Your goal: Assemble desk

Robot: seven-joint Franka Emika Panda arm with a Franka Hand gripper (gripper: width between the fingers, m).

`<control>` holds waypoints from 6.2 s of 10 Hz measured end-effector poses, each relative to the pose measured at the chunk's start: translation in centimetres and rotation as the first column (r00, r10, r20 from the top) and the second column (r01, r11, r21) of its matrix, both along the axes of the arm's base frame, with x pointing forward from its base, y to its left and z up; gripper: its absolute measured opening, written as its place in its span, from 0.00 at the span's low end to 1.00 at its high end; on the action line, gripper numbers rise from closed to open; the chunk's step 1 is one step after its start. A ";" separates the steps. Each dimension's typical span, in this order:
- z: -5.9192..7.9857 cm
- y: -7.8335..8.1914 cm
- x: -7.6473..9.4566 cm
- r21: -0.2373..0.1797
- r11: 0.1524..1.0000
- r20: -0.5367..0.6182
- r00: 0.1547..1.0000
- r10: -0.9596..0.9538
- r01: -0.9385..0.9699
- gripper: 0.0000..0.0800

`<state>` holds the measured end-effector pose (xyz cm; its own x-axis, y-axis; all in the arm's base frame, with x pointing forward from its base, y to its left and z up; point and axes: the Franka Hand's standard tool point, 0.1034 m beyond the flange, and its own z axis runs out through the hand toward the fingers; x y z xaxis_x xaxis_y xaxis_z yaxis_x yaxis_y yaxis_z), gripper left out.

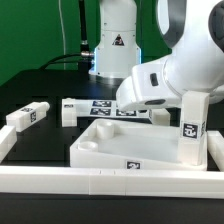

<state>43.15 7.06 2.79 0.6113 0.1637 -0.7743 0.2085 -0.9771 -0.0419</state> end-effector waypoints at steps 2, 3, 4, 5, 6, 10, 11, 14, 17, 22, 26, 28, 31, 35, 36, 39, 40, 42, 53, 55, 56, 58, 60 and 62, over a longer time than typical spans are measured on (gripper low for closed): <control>-0.2 0.1 -0.2 0.002 1.000 -0.002 1.000 -0.001 0.001 0.81; -0.2 0.1 -0.2 0.002 1.000 -0.003 1.000 -0.001 0.001 0.81; -0.2 0.1 -0.3 0.001 1.000 -0.008 1.000 -0.001 0.001 0.81; -0.3 0.1 -0.5 -0.001 1.000 -0.018 1.000 -0.001 0.001 0.81; -0.4 0.2 -0.5 -0.001 1.000 -0.020 1.000 0.001 -0.001 0.81; -0.9 1.1 -1.2 -0.012 1.000 -0.154 0.988 0.015 -0.017 0.81; -0.8 1.3 -1.2 -0.010 1.000 -0.153 0.988 0.020 -0.022 0.81; -1.0 1.2 -1.3 -0.008 1.000 -0.153 0.988 0.019 -0.020 0.81; -1.4 1.1 -1.4 -0.022 1.000 -0.143 0.990 0.004 -0.008 0.81; -1.7 1.2 -1.4 -0.038 0.999 -0.133 0.991 -0.005 0.000 0.81; -1.6 1.2 -1.3 -0.037 0.999 -0.130 0.992 -0.005 0.000 0.36; -1.6 1.2 -1.3 -0.037 0.999 -0.129 0.992 -0.005 0.000 0.36; -0.5 1.0 -0.8 -0.021 1.000 -0.123 0.992 0.000 -0.002 0.36; 4.8 -2.1 0.6 0.033 0.999 -0.154 0.988 -0.014 0.019 0.36; 6.0 -3.2 1.3 0.039 0.999 -0.155 0.988 -0.026 0.032 0.36; 5.9 -3.8 1.8 0.048 0.998 -0.113 0.993 -0.036 0.042 0.36; 5.9 -3.8 1.9 0.049 0.998 -0.109 0.993 -0.036 0.042 0.36; 7.6 -5.0 3.4 0.088 0.996 -0.018 0.999 -0.031 0.033 0.36; 13.0 -8.1 9.0 0.182 0.983 0.586 0.801 -0.123 0.018 0.36; 13.1 -8.3 10.2 0.186 0.982 0.696 0.706 -0.135 0.004 0.36; 13.0 -8.5 9.9 0.188 0.982 0.733 0.665 -0.140 -0.001 0.36; 12.8 -8.9 10.5 0.186 0.982 0.819 0.556 -0.144 -0.021 0.36; 12.4 -9.6 10.5 0.183 0.982 0.874 0.463 -0.145 -0.038 0.36; 12.4 -9.7 10.5 0.182 0.983 0.879 0.454 -0.145 -0.038 0.36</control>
Offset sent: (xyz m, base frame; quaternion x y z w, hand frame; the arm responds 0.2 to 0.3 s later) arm 0.0000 0.0000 0.0000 0.0000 0.0000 0.0000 1.0000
